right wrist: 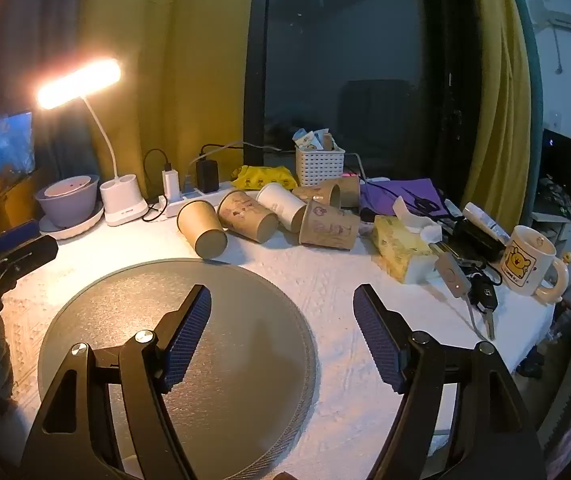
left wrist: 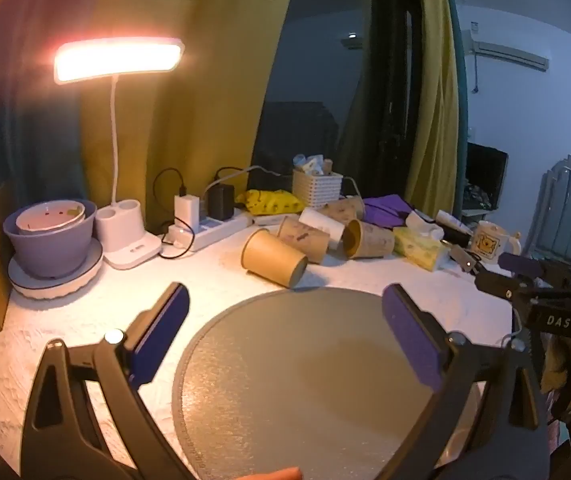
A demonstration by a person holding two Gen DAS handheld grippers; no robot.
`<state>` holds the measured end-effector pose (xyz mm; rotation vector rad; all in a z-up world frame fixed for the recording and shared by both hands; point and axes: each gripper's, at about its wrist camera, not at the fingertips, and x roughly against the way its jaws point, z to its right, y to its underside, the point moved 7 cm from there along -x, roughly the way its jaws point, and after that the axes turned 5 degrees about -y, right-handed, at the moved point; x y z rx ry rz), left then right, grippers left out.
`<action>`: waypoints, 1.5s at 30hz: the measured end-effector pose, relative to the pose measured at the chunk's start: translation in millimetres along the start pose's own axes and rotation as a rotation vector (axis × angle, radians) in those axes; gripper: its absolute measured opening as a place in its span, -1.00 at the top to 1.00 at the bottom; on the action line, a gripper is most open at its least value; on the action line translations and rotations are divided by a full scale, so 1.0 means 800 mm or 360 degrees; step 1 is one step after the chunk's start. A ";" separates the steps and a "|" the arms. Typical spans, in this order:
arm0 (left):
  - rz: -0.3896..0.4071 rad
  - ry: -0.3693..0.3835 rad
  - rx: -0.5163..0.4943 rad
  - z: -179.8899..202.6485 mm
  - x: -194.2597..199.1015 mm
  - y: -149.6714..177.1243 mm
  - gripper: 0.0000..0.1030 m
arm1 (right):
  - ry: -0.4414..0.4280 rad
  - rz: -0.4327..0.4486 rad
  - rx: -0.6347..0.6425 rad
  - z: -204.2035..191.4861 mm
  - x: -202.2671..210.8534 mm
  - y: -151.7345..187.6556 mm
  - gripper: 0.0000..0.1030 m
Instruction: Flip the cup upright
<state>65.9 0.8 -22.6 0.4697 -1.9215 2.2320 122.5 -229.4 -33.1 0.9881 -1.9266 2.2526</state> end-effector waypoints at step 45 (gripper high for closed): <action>-0.0002 0.0051 -0.0037 0.012 0.000 0.004 -0.90 | -0.0032 -0.0005 0.0010 -0.021 -0.003 -0.001 -0.49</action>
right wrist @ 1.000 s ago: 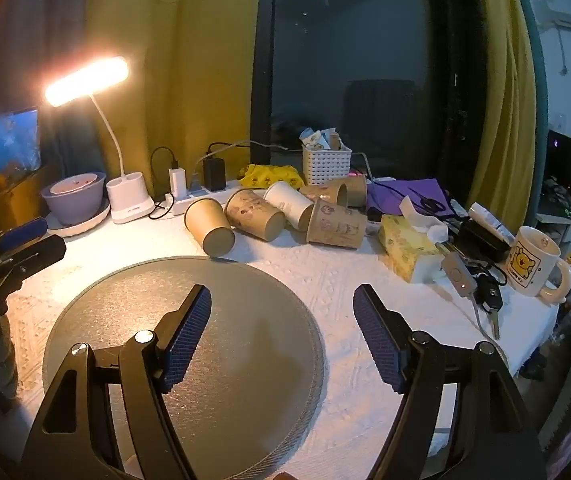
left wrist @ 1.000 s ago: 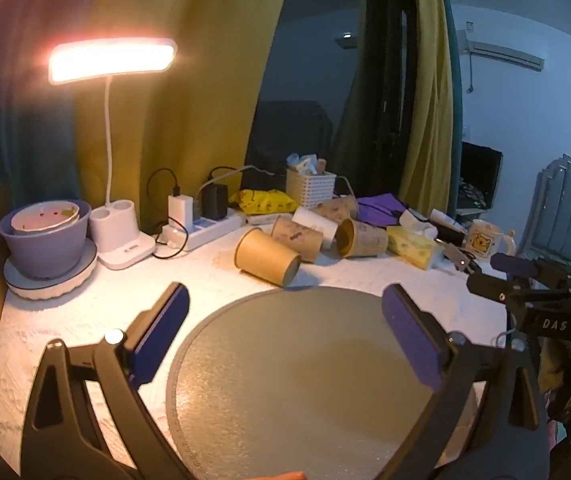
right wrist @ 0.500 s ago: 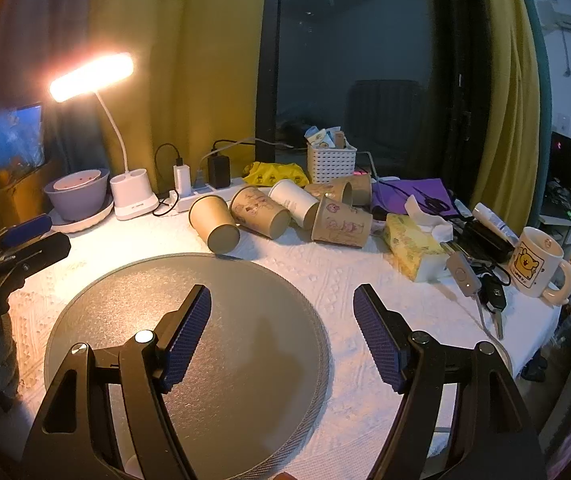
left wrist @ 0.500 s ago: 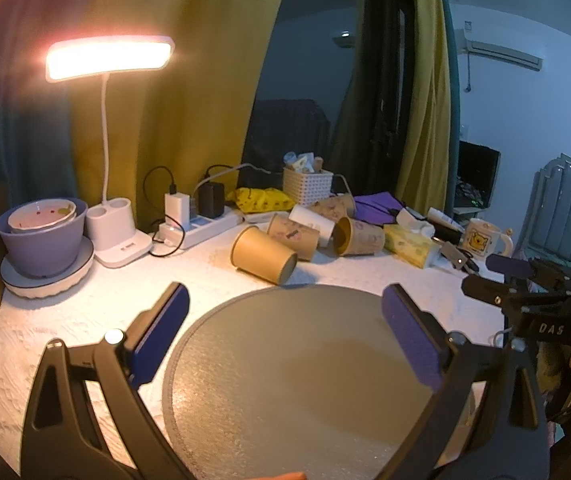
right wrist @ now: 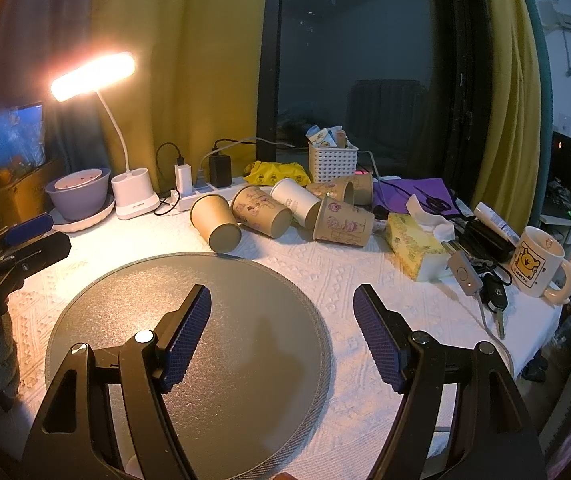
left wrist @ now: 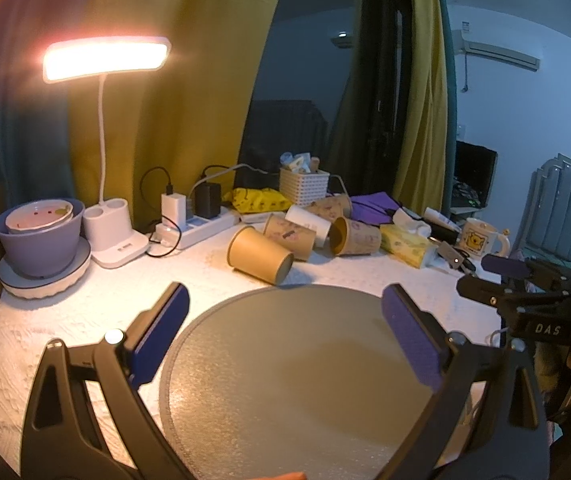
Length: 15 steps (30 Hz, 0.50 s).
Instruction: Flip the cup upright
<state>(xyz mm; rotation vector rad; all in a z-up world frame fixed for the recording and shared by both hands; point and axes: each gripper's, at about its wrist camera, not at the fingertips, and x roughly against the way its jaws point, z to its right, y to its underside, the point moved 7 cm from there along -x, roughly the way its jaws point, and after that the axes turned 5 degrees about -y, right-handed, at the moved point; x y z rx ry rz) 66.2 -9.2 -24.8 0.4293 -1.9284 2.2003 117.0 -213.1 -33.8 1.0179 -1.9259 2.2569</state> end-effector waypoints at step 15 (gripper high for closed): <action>0.0002 -0.0004 0.0001 0.001 0.001 0.000 -0.90 | -0.0002 -0.0001 0.0001 -0.002 -0.001 0.000 -0.49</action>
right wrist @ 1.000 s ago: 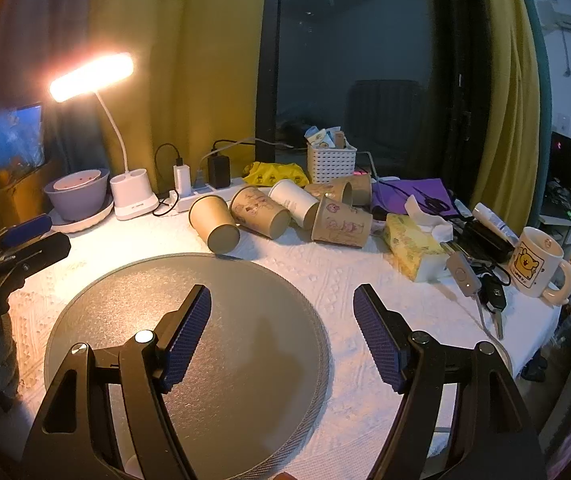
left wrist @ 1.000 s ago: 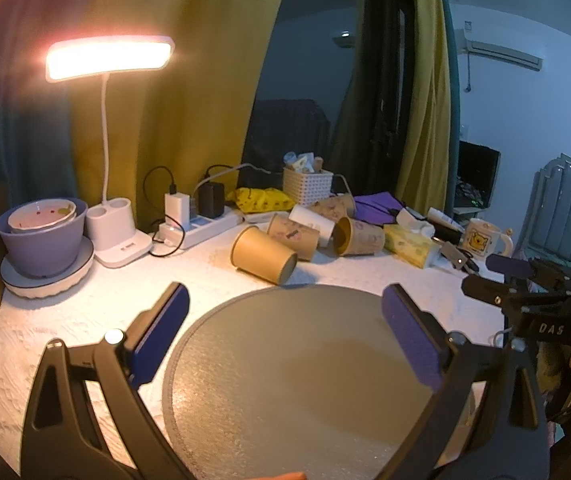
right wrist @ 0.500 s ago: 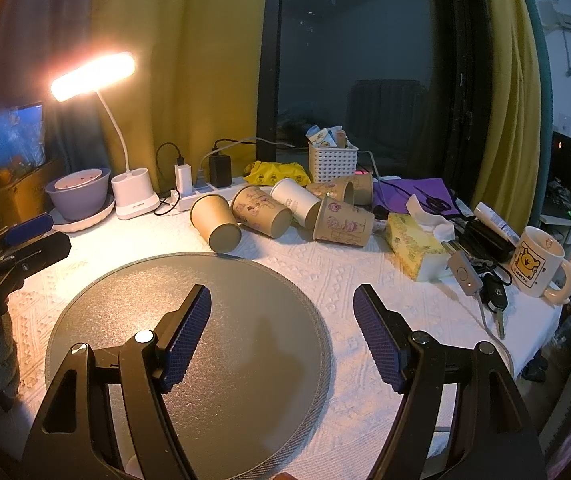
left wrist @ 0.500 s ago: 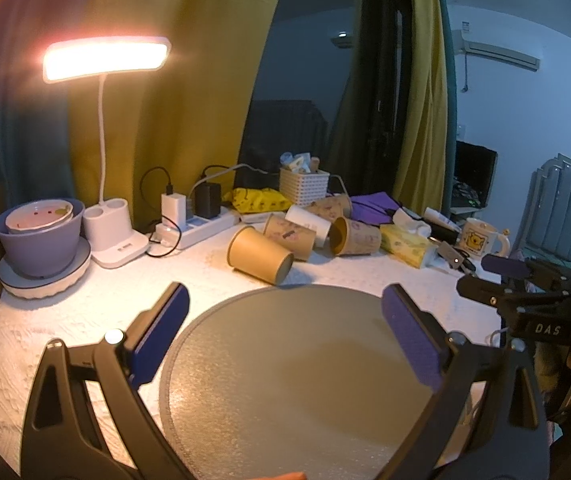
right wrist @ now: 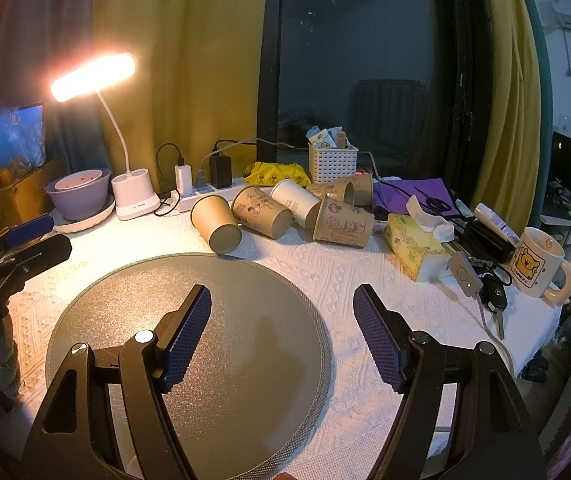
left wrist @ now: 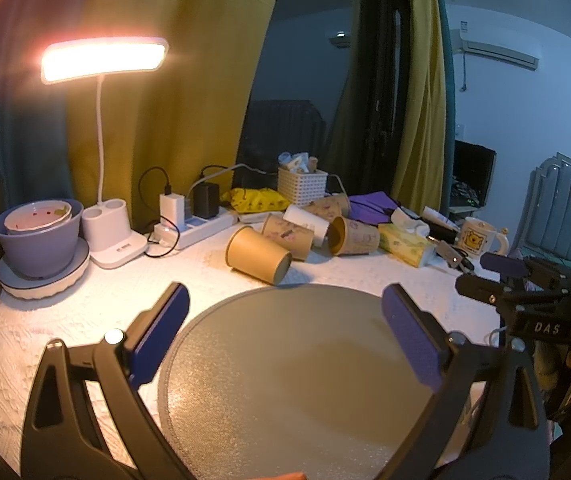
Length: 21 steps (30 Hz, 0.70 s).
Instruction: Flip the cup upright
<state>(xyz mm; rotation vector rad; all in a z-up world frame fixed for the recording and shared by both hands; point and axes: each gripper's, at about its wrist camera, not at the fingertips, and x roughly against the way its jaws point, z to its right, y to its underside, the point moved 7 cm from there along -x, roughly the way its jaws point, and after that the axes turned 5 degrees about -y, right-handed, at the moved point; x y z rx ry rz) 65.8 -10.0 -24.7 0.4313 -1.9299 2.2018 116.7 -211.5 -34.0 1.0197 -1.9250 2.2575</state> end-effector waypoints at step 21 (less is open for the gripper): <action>0.0003 0.0005 -0.0001 0.006 0.001 0.000 -0.90 | 0.0000 0.0001 0.0001 0.000 -0.001 -0.001 -0.49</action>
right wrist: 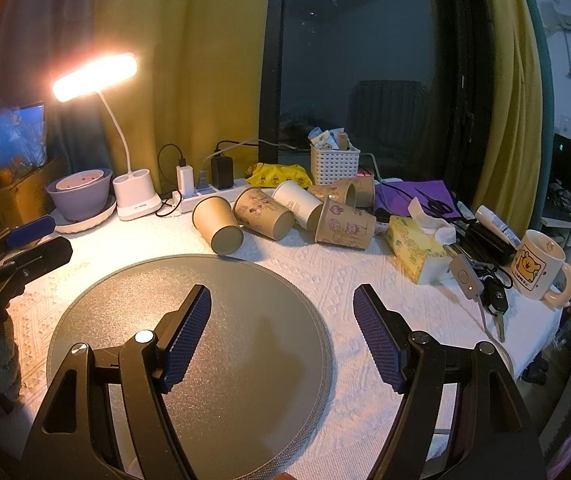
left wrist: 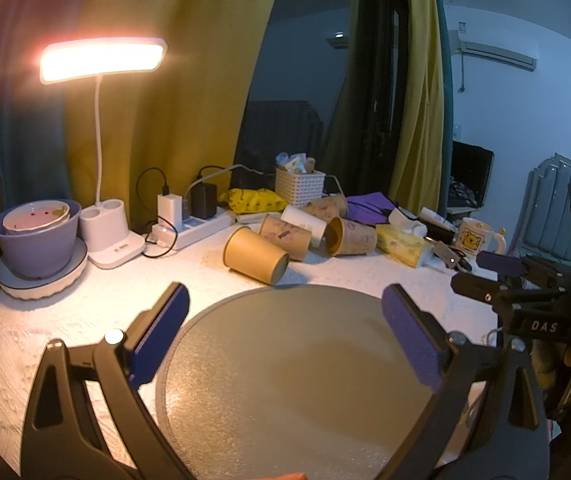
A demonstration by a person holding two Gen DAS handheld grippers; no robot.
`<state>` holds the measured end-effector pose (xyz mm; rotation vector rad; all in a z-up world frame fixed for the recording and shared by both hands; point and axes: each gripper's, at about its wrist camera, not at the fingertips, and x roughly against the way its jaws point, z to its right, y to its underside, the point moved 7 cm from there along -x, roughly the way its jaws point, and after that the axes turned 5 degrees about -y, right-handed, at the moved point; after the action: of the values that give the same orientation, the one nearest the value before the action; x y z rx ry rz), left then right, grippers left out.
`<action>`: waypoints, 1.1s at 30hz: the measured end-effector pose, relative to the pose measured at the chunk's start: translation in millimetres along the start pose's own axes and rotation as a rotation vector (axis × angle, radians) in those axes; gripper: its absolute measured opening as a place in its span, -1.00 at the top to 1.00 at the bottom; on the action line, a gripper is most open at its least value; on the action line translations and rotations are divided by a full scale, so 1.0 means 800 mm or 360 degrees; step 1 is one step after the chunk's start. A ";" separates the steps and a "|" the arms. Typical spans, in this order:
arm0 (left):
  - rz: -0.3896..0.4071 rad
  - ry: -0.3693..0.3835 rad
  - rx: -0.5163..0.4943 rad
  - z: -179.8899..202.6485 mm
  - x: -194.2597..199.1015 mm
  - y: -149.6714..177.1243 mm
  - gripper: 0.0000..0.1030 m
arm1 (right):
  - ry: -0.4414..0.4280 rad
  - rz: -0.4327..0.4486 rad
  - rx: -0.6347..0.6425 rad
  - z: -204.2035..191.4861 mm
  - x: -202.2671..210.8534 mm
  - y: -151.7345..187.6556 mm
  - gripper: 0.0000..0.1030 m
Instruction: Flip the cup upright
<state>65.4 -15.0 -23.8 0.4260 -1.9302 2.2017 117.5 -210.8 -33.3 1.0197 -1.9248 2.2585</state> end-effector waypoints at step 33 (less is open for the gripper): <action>-0.0579 -0.0144 -0.0030 -0.005 -0.147 0.000 -0.90 | -0.0080 -0.0215 -0.0096 0.085 -0.140 -0.024 -0.49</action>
<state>175.7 -5.3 -62.8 0.8145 -1.7465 1.9582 245.1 -222.1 -66.5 1.1714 -1.8673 2.1103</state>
